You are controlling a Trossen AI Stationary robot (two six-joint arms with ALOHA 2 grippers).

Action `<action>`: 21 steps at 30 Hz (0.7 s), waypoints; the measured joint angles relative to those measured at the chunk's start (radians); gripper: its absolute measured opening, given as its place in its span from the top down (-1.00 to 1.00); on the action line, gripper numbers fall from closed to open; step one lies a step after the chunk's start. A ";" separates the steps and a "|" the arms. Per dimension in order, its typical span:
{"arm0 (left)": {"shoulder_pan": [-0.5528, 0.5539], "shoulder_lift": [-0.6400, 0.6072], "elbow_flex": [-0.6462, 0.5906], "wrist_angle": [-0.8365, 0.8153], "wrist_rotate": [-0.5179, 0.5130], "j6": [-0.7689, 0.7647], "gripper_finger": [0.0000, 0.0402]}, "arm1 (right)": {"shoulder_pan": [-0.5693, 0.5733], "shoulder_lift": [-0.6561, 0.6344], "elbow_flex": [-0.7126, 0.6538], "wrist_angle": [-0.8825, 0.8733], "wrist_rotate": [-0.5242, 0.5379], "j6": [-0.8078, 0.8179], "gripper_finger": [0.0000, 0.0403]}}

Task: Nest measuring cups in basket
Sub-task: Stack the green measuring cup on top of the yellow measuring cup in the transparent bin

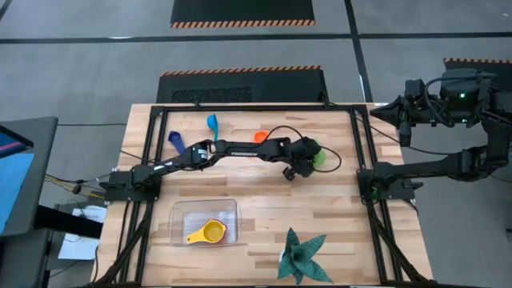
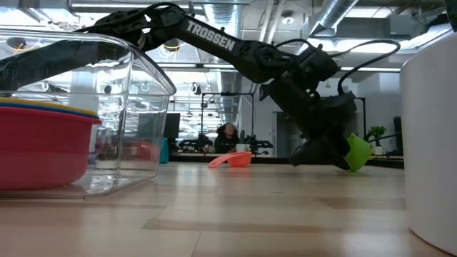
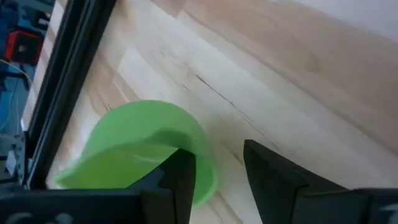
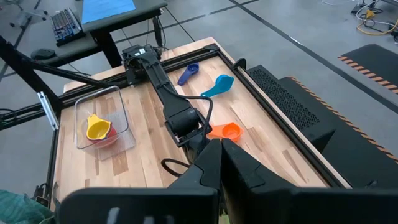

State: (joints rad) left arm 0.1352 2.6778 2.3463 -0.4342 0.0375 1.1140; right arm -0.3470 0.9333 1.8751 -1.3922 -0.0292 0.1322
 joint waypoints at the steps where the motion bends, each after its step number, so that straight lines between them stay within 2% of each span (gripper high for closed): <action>1: 0.000 0.000 0.000 0.002 0.000 -0.003 0.38 | 0.000 0.000 0.000 0.000 0.000 0.000 0.87; 5: 0.000 0.000 0.000 0.018 0.000 -0.049 0.45 | 0.000 0.000 0.000 0.000 0.000 0.000 0.87; 12: 0.000 0.000 0.000 0.039 -0.024 -0.157 0.95 | 0.000 0.000 0.000 0.000 0.000 0.001 0.87; 17: 0.000 0.000 0.000 0.026 -0.175 -0.290 0.99 | 0.000 0.000 0.000 0.000 0.000 0.000 0.87; 21: -0.003 -0.043 0.003 -0.127 -0.223 -0.376 0.99 | 0.000 0.000 0.000 0.000 0.000 -0.003 0.87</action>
State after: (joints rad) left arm 0.1319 2.6347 2.3494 -0.5612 -0.1855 0.7383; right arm -0.3470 0.9333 1.8751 -1.3919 -0.0292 0.1294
